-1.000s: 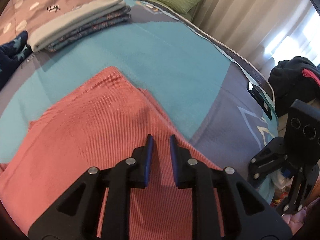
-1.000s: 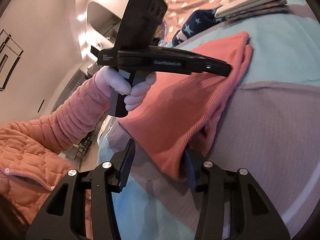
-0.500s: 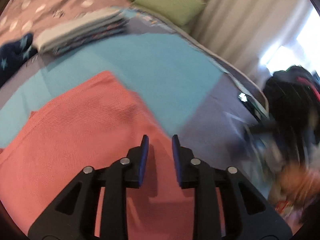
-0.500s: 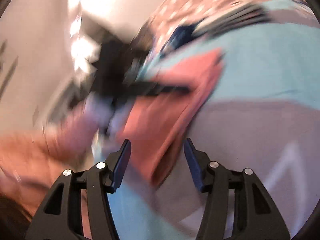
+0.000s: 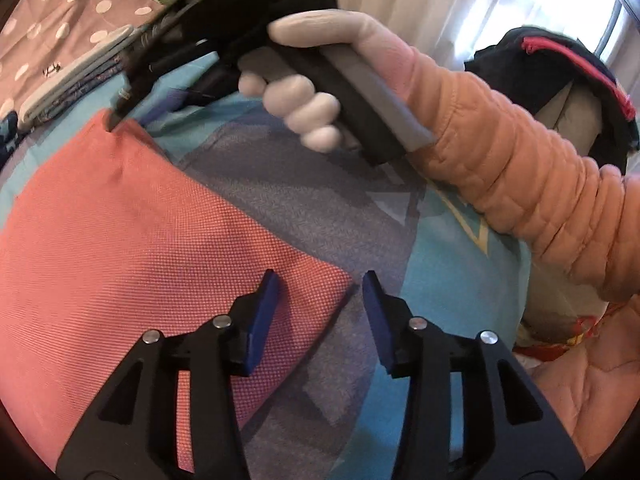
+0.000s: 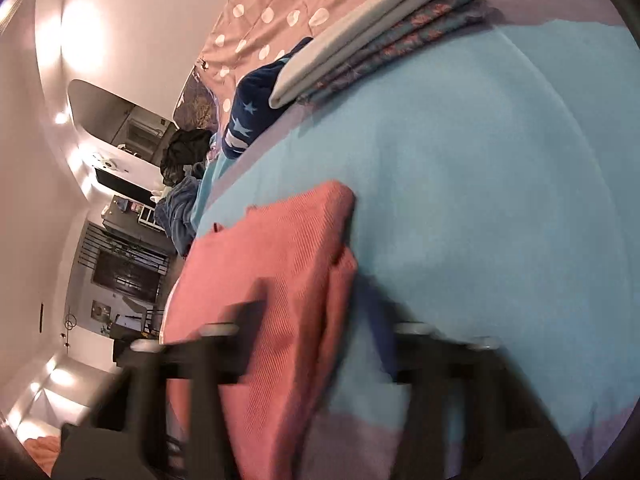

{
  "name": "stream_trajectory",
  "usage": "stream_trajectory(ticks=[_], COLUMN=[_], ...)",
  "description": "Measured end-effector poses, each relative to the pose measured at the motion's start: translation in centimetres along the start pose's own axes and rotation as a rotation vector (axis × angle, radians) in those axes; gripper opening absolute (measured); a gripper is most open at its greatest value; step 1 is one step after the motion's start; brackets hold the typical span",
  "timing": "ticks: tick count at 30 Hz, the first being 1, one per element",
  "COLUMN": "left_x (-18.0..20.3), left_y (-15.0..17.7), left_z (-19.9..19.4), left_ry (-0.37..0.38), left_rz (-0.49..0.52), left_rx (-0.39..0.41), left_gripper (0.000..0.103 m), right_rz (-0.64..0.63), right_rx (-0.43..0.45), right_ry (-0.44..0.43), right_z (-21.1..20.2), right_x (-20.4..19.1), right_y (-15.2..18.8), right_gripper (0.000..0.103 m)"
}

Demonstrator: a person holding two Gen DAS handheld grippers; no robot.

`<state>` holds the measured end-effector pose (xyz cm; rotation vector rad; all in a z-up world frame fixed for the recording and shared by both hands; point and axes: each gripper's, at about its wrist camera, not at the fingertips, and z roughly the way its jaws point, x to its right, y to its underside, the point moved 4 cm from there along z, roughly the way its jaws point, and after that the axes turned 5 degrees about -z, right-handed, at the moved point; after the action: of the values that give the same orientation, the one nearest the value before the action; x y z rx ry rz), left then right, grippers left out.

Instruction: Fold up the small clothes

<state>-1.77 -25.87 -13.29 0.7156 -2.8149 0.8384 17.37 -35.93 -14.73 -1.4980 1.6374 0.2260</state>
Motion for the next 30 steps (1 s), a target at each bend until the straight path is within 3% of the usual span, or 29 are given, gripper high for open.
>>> stream_trajectory(ticks=[4, 5, 7, 10, 11, 17, 19, 23, 27, 30], left_x=[-1.2, -1.3, -1.4, -1.3, -1.4, -2.4, -2.5, -2.6, -2.8, -4.8], left_y=[0.2, 0.2, 0.2, 0.0, 0.1, 0.7, 1.2, 1.9, 3.8, 6.4], left_z=[0.2, 0.2, 0.6, 0.7, 0.6, 0.0, -0.1, -1.1, -5.0, -9.5], left_ry=[0.063, 0.078, 0.095, 0.097, 0.102, 0.123, 0.126, 0.114, 0.095, 0.011], left_rz=[-0.053, -0.058, -0.053, -0.042, -0.046, -0.065, -0.07, -0.098, -0.119, -0.166], left_rx=[0.01, 0.012, 0.002, 0.007, 0.017, 0.051, 0.057, 0.101, 0.191, 0.285], left_gripper=[0.033, 0.031, 0.031, 0.031, 0.032, 0.035, 0.035, 0.035, 0.041, 0.049], right_rz=[-0.051, -0.072, 0.004, 0.114, 0.126, -0.069, -0.081, -0.106, -0.155, -0.161], right_rx=[0.121, 0.123, 0.111, 0.135, 0.14, 0.052, 0.041, 0.057, 0.037, -0.017], right_ry=[0.062, 0.107, 0.232, 0.08, 0.068, 0.105, 0.142, 0.129, 0.101, 0.196], right_z=[-2.5, -2.3, -1.2, -1.9, -2.5, -4.1, -4.2, -4.1, -3.5, -2.3], right_x=[-1.3, -0.9, 2.3, 4.7, 4.8, 0.9, 0.3, -2.1, -3.9, -2.6], right_y=[-0.8, -1.1, -1.2, -0.7, -0.4, 2.4, 3.2, 3.6, 5.1, 7.3], right_gripper=[0.005, 0.005, 0.0, 0.0, 0.0, 0.007, 0.016, 0.016, 0.019, 0.019])
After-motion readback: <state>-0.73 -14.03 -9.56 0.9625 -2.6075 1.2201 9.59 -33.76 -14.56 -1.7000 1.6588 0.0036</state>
